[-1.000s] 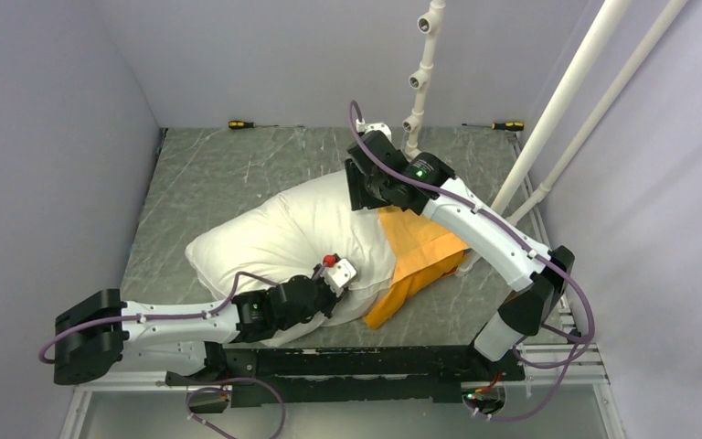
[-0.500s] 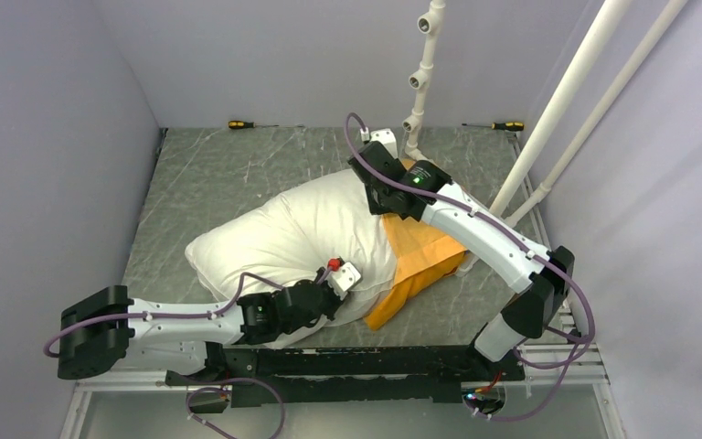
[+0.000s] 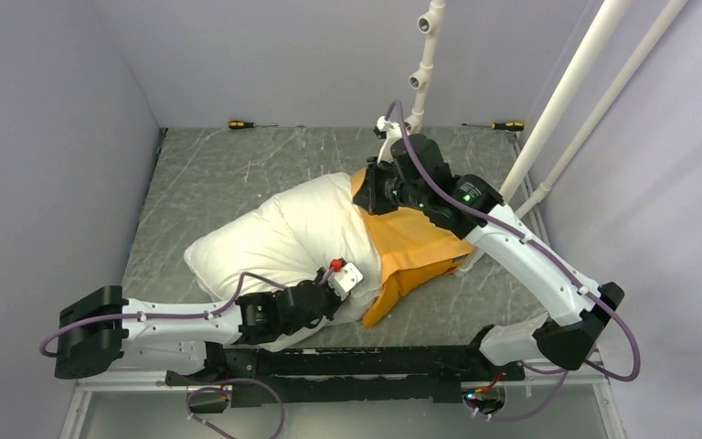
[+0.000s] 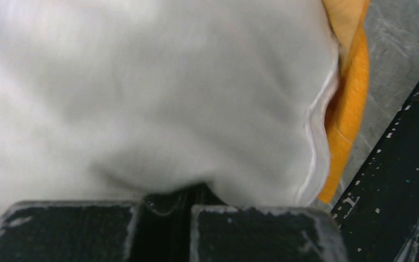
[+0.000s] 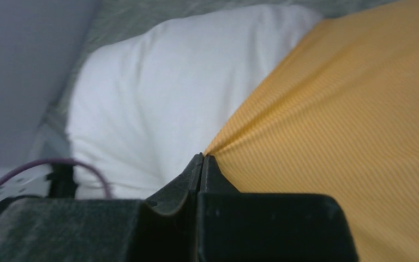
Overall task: Put the pillow into the pillowcase
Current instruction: Stuff the pillow into the pillowcase.
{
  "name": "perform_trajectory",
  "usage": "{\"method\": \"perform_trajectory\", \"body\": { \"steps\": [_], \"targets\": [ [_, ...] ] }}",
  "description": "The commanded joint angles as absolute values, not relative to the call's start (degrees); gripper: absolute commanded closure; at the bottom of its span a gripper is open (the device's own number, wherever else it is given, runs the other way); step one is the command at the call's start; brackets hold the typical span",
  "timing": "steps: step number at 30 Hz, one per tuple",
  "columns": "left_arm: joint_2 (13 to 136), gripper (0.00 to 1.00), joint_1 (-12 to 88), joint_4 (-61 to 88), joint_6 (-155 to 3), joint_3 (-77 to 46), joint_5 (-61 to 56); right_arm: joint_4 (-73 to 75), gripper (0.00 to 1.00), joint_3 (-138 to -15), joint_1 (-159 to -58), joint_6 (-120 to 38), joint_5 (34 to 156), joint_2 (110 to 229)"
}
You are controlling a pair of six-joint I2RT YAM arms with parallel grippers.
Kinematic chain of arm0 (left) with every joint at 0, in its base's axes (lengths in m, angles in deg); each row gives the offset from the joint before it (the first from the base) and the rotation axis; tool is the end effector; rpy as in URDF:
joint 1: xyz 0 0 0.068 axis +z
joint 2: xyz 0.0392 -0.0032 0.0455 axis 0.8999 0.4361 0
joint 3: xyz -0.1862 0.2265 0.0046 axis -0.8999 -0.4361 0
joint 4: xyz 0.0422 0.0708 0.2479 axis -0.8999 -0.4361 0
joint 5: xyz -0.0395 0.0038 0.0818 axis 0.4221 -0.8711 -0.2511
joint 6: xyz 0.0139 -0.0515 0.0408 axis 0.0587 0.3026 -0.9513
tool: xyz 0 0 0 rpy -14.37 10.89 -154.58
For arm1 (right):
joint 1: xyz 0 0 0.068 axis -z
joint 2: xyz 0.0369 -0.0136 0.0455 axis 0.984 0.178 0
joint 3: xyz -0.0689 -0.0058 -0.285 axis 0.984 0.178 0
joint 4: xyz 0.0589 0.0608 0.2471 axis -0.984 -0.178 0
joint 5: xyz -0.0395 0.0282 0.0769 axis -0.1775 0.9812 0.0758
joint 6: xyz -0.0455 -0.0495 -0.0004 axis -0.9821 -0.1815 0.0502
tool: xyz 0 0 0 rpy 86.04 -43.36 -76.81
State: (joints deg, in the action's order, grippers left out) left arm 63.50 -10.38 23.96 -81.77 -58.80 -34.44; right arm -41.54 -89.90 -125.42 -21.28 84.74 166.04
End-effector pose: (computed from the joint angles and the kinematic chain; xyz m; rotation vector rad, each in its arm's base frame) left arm 0.0860 -0.2294 0.2287 0.8745 1.7661 -0.5221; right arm 0.2069 0.2086 0.4311 -0.3430 2.1834 0.6842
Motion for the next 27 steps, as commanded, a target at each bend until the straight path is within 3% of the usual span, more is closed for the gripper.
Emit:
{"method": "perform_trajectory", "body": {
  "steps": [1, 4, 11, 17, 22, 23, 26, 27],
  "targets": [
    [65.74, 1.0, -10.25, 23.12, -83.31, -54.07, -34.77, -17.62, 1.0, -89.27, -127.51, -10.62, 115.62, 167.13],
    [64.96, 1.0, -10.98, 21.58, -85.21, -50.35, -40.61, -13.46, 1.0, -92.35, -128.8, -6.68, 120.19, 171.26],
    [62.36, 1.0, -17.79, 25.26, -101.61, -43.49, -57.39, -19.19, 1.0, -107.06, -134.28, -8.45, 121.0, 182.01],
    [61.76, 1.0, -19.36, 22.4, -103.77, -42.41, -62.58, -20.35, 1.0, -98.67, -134.06, -11.96, 116.05, 177.65],
    [64.01, 1.0, -20.27, 8.26, -94.93, -39.39, -57.3, -23.34, 1.0, -83.04, -132.81, -13.55, 105.53, 170.04],
    [63.98, 0.93, -20.38, 3.65, -93.1, -38.5, -53.79, -24.04, 1.0, -80.1, -132.13, -13.66, 103.8, 168.81],
    [63.08, 0.54, -20.87, -6.43, -85.57, -34.33, -45.1, -24.76, 1.0, -70.53, -129.37, -13.39, 100.18, 165.24],
    [62.57, 0.29, -21.05, -9.69, -81.77, -32.72, -42.91, -23.94, 1.0, -67.18, -128.23, -13.15, 100.49, 164.23]
  ]
}}
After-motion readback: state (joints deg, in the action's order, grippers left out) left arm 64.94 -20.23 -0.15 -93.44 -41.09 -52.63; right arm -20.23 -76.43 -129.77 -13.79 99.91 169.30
